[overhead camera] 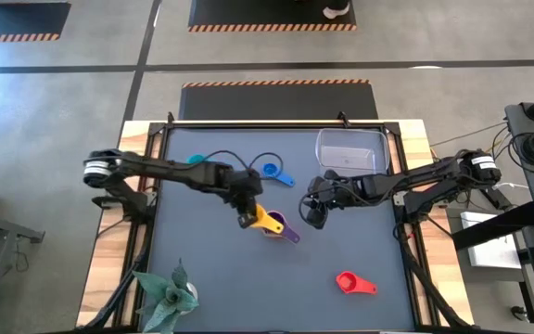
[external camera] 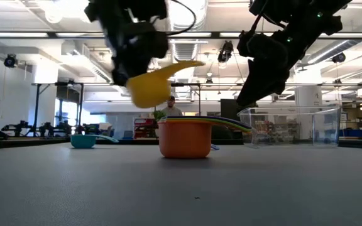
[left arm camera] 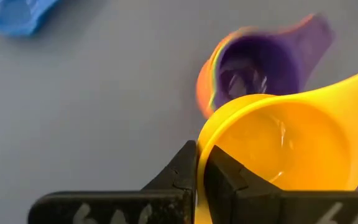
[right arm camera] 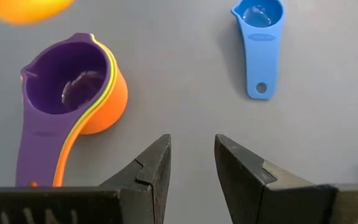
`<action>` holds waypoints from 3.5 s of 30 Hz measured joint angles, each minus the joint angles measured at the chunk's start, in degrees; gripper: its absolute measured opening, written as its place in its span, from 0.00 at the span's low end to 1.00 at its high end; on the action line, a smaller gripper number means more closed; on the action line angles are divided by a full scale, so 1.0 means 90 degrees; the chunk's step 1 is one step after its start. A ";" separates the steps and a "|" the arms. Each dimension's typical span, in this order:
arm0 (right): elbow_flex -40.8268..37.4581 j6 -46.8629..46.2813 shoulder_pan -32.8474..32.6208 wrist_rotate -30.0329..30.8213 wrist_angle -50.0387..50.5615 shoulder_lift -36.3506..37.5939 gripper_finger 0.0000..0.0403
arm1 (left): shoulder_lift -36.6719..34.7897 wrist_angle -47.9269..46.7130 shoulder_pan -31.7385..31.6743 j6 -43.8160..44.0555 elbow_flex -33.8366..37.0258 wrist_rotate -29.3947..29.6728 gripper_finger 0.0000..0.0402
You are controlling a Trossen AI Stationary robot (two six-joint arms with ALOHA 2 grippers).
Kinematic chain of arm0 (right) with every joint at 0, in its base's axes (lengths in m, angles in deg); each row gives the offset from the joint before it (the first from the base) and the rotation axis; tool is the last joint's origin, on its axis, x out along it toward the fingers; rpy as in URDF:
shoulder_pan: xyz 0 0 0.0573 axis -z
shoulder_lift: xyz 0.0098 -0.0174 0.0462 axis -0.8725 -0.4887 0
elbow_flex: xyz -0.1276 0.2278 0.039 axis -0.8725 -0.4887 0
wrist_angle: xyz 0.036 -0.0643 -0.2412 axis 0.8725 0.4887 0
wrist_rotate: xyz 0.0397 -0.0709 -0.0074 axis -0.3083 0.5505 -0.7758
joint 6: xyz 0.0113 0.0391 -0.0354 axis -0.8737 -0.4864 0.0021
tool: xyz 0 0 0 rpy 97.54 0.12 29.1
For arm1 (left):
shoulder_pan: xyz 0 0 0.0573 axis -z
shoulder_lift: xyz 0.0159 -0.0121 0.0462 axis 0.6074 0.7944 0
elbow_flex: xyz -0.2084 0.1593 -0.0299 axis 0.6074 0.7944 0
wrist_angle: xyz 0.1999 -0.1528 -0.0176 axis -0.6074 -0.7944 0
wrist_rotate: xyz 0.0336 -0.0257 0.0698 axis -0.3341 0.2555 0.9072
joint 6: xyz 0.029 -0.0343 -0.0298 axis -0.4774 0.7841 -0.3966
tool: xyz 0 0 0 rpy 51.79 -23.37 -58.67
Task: Nest measuring cups in basket
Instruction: Stack the yellow measuring cup on top of the violet measuring cup, then stack the light blue measuring cup on top of the yellow measuring cup
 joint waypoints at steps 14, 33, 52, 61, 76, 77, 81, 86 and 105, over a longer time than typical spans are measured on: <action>0.0000 -0.0400 -0.0002 -0.0051 0.0611 0.0000 0.28 | 0.1384 0.0105 0.0003 -0.0653 -0.1466 -0.0448 0.00; 0.0000 -0.0262 -0.0002 -0.0002 0.0619 0.0000 0.28 | 0.1512 0.0485 0.0012 -0.0180 -0.1052 -0.0551 0.15; 0.0000 -0.0226 -0.0001 -0.0048 0.0602 0.0000 0.28 | -0.0310 -0.0984 -0.0403 -0.0997 -0.0726 0.1770 0.28; 0.0000 -0.0325 0.0000 -0.0049 0.0597 0.0000 0.28 | -0.1741 -0.0935 -0.1444 -0.0998 0.1161 0.2026 0.28; 0.0000 -0.0347 -0.0001 -0.0049 0.0591 0.0000 0.28 | -0.2765 0.0022 -0.2635 -0.0703 0.3512 0.2283 0.29; 0.0000 -0.0348 0.0000 -0.0049 0.0587 0.0000 0.28 | -0.2714 0.0029 -0.2659 -0.0777 0.3511 0.2283 0.31; 0.0000 -0.0413 0.0000 -0.0049 0.0556 0.0000 0.28 | -0.2423 -0.0013 -0.2746 -0.1011 0.3418 0.2291 0.41; -0.0001 -0.0412 -0.0001 -0.0049 0.0387 0.0000 0.28 | -0.1910 0.0039 -0.2919 -0.1281 0.3276 0.2303 0.55; -0.0002 -0.0733 -0.0001 -0.0049 0.0303 0.0002 0.28 | -0.0290 -0.0562 -0.3246 -0.1832 0.1998 0.1861 0.06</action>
